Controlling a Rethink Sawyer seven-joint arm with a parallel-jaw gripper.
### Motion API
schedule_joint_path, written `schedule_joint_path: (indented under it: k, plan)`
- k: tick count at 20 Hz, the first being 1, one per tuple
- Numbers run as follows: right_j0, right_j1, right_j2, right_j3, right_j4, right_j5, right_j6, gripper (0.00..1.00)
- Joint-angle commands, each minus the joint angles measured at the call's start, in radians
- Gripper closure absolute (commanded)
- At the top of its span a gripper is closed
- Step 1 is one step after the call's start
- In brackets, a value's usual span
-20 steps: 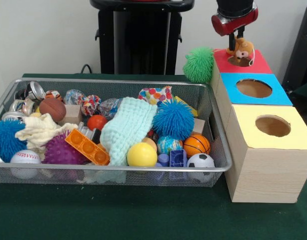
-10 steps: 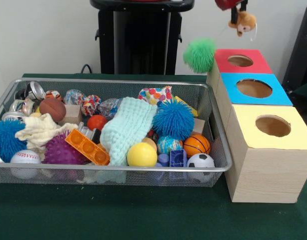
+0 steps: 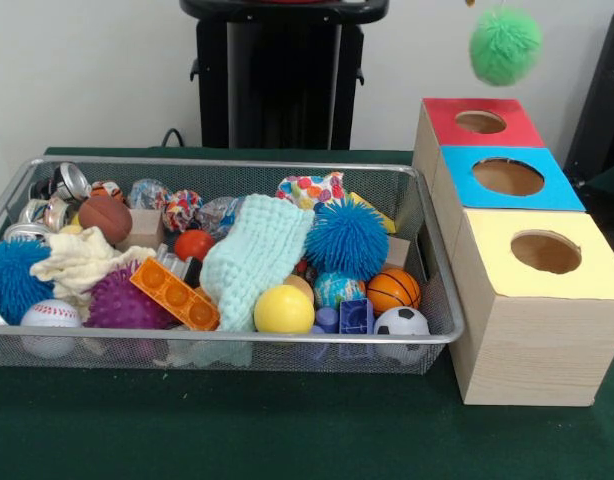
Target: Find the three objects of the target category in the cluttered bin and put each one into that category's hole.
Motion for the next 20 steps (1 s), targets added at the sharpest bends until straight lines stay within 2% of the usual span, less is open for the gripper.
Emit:
schedule_joint_path:
  k: [1, 7, 12, 17, 20]
  plan:
    - [-0.01, -0.036, 0.051, -0.115, 0.015, 0.096, -0.007, 1.0]
    - [-0.067, -0.023, 0.033, -0.094, -0.025, 0.038, -0.077, 1.0]
    - [-0.107, -0.006, 0.028, -0.113, -0.066, 0.013, -0.094, 1.0]
    - [-0.169, 0.123, 0.016, -0.171, -0.18, -0.17, -0.134, 1.0]
    - [-0.199, 0.184, 0.026, -0.219, -0.249, -0.213, -0.165, 1.0]
